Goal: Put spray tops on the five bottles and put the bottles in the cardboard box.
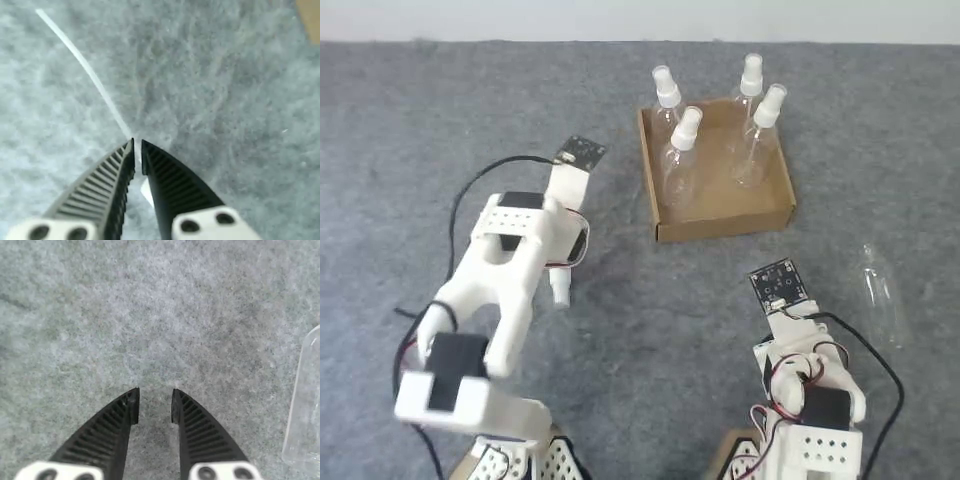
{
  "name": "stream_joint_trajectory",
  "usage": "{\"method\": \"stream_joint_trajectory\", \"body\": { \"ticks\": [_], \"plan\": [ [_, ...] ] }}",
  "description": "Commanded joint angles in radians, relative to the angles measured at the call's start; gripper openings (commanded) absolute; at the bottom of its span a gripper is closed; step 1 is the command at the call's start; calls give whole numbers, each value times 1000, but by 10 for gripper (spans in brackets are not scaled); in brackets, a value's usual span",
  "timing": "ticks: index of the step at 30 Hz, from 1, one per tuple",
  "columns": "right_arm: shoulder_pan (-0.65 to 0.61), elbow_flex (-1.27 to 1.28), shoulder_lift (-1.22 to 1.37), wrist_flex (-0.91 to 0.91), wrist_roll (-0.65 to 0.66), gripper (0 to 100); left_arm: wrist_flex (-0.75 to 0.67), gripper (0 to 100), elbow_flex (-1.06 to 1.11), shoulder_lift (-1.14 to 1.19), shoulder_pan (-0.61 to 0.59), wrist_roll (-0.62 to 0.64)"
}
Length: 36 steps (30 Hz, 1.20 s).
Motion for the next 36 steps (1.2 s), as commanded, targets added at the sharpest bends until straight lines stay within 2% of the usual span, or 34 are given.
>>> {"method": "stream_joint_trajectory", "body": {
  "ticks": [1,5,11,17,25,36],
  "plan": [
    [-1,20,-8,5,-6,68,5,22,-19,-163,-3,0],
    [-1,20,-8,5,-6,68,-40,96,-61,-123,5,18],
    [-1,20,-8,5,-6,68,-186,76,-64,32,21,-54],
    [-1,20,-8,5,-6,68,-239,76,-64,127,52,-104],
    [-1,20,-8,5,-6,68,-229,76,-76,123,-109,-109],
    [-1,20,-8,5,-6,68,-94,20,-70,123,-278,-121]
  ]
}}
